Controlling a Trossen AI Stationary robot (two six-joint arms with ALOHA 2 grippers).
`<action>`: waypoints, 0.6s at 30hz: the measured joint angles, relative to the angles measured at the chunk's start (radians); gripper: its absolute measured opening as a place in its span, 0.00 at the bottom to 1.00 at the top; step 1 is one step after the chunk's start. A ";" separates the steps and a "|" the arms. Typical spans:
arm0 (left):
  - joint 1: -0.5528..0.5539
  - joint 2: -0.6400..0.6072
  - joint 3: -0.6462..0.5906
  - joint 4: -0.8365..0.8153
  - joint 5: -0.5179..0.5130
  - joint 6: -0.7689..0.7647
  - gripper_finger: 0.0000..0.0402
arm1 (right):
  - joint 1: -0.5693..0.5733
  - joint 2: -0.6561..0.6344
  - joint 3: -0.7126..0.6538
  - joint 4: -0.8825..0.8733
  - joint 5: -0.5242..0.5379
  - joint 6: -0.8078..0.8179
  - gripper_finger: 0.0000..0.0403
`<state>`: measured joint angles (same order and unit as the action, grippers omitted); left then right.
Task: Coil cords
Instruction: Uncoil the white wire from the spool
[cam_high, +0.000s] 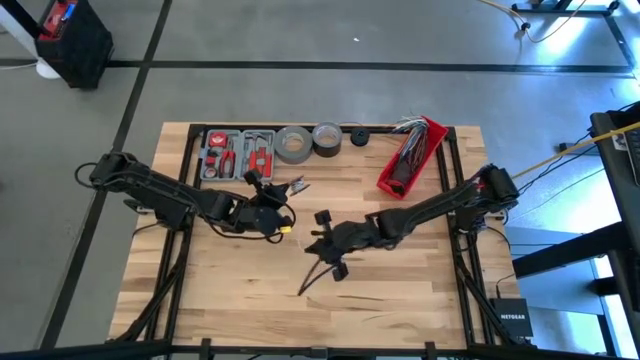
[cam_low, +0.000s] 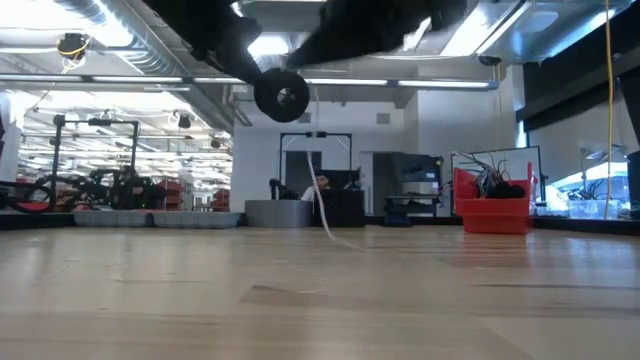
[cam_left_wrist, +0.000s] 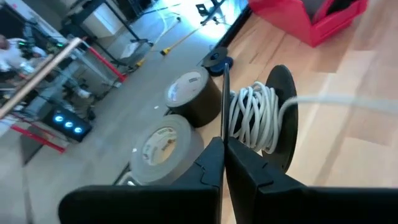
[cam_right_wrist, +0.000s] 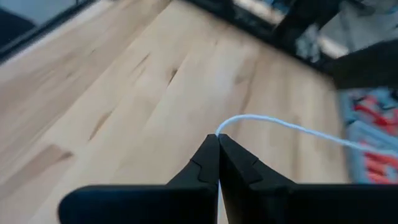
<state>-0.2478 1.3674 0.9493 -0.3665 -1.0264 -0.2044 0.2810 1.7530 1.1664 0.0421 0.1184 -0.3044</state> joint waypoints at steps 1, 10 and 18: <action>0.000 0.000 0.000 -0.001 -0.014 0.001 0.01 | -0.008 0.010 0.000 -0.012 -0.024 0.006 0.01; -0.009 -0.037 -0.001 -0.146 -0.138 -0.103 0.01 | -0.100 0.039 0.000 -0.254 -0.079 0.214 0.01; -0.085 -0.120 0.000 -0.177 -0.167 -0.132 0.01 | -0.187 0.040 0.000 -0.528 0.003 0.453 0.01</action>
<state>-0.3324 1.2471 0.9489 -0.5430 -1.1933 -0.3360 0.0944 1.7931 1.1660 -0.4861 0.1210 0.1485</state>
